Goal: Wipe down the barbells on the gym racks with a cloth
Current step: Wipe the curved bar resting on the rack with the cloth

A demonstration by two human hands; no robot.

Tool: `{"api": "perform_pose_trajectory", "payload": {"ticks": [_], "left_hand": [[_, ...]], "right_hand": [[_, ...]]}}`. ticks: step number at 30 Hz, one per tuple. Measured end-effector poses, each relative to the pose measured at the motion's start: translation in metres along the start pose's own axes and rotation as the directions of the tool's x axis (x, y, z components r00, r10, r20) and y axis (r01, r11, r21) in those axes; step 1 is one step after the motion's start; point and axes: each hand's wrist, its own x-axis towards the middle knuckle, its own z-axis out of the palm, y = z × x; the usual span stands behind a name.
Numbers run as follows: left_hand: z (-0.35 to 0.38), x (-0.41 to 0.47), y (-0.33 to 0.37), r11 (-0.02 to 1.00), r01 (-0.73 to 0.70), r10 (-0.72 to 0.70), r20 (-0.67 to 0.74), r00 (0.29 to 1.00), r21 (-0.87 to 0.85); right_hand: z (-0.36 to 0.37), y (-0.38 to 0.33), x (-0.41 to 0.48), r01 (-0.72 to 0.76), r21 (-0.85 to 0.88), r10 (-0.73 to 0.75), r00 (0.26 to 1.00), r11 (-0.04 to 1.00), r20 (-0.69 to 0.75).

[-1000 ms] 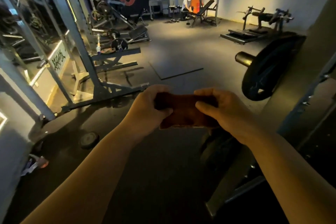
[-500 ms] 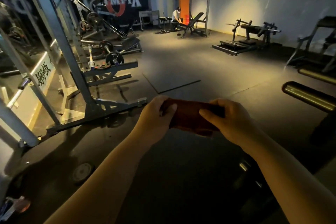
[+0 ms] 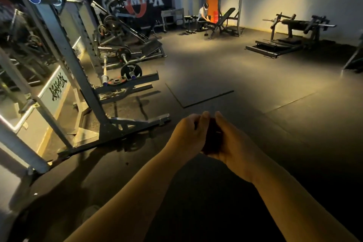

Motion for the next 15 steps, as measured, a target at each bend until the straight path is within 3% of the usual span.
{"api": "perform_pose_trajectory", "payload": {"ticks": [3,7,11,15], "left_hand": [[-0.007,0.045,-0.009,0.979,0.078,-0.063,0.084,0.994,-0.189],[-0.025,0.122,-0.047,0.977,-0.070,0.056,-0.075,0.996,-0.202],[-0.051,0.201,-0.073,0.956,0.011,0.027,0.126,0.992,-0.294],[-0.078,0.291,-0.089,0.957,0.085,-0.015,0.247,0.969,-0.276]], "right_hand": [[-0.009,-0.004,0.057,0.025,-0.084,-0.033,0.995,0.996,-0.097],[-0.025,-0.019,0.142,0.057,-0.471,-0.121,0.987,0.880,-0.108],[-0.034,-0.044,0.225,0.090,-0.642,-0.030,0.994,0.762,0.103],[-0.042,-0.077,0.309,0.062,-0.639,-0.036,0.998,0.767,0.054]]}}
